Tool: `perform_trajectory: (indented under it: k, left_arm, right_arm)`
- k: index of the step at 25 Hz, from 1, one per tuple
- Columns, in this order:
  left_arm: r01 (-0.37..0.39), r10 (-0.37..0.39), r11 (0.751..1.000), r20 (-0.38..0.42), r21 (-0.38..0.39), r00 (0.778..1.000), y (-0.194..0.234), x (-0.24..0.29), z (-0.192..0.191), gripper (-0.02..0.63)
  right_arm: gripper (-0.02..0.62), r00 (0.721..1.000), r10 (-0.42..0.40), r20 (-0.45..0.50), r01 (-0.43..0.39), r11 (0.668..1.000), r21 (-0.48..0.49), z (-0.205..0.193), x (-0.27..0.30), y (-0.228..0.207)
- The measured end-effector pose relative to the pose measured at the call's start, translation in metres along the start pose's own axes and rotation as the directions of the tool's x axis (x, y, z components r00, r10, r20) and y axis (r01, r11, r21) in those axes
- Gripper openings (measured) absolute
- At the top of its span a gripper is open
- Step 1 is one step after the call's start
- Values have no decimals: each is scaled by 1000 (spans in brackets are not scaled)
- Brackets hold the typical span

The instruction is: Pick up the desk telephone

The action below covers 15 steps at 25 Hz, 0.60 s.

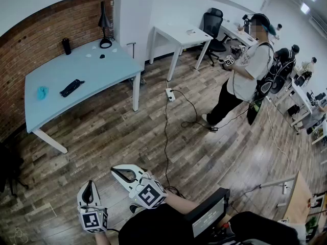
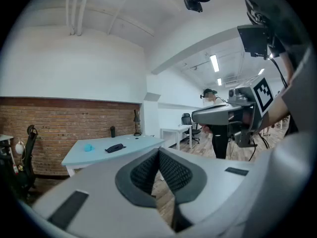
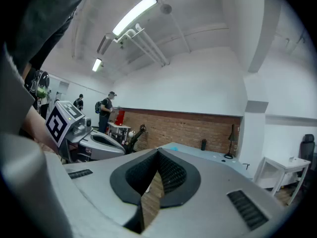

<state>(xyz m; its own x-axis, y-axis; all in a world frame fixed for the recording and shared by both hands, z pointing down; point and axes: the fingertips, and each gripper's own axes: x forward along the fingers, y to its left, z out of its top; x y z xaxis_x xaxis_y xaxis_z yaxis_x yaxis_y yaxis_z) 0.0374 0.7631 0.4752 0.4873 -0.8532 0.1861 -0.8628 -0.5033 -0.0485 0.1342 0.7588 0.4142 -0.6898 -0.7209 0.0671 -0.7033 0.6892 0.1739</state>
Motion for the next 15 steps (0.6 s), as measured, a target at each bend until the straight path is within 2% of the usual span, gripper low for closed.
perform_trajectory:
  k: [8, 12, 15]
  left_arm:
    - [19, -19, 1000, -1, 0, 1000, 22, -12, 0, 17]
    - [42, -41, 999, 9, -30, 999, 24, -5, -1, 17]
    - [55, -54, 998, 29, -12, 998, 21, -3, -3, 17]
  right_arm:
    - [26, 999, 12, -53, -11, 1000, 19, -9, 18, 28]
    - [26, 998, -10, -61, 12, 999, 32, -15, 16, 22]
    - [26, 997, -14, -72, 18, 998, 63, -29, 18, 19]
